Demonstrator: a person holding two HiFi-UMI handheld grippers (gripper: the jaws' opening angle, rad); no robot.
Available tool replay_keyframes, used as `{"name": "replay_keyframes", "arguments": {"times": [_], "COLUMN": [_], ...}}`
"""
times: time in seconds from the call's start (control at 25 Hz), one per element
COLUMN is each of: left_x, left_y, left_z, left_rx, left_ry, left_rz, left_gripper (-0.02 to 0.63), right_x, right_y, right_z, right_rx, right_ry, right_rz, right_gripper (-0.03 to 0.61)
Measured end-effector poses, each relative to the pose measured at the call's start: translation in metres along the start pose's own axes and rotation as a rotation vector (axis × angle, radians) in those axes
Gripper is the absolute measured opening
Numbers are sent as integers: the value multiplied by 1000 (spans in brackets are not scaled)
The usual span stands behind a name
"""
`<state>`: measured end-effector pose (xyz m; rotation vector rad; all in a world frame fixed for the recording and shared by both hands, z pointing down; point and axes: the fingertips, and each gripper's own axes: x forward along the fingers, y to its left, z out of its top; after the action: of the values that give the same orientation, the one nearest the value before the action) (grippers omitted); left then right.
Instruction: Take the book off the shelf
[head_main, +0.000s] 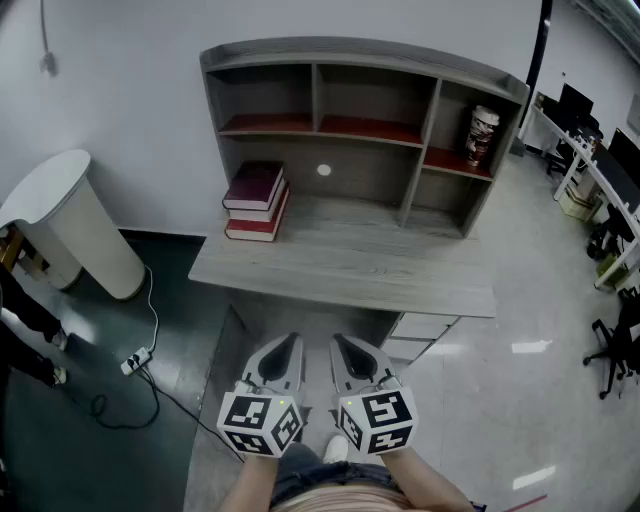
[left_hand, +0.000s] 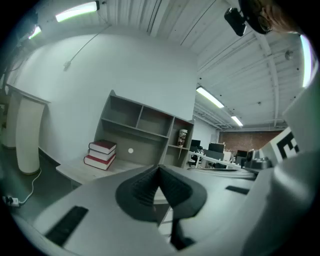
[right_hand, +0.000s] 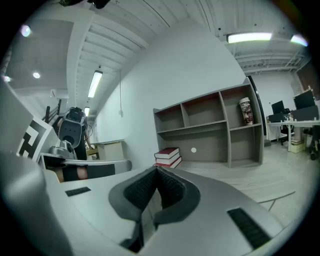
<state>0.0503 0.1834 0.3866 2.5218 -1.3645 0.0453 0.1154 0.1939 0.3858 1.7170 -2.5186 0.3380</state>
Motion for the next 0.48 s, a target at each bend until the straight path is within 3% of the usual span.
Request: {"name": "replay_keyframes", "arguments": {"times": [0.48], "left_x": [0], "left_y": [-9], "left_z": [-4], "left_rx": [38], "left_ry": [9], "left_rz": [-3], "left_gripper": [12], "right_x": [-6], "right_y": [0], "right_z": [-3], "right_rx": [-7], "right_ry": [-5], "right_rz": [0], "right_gripper": [8]}}
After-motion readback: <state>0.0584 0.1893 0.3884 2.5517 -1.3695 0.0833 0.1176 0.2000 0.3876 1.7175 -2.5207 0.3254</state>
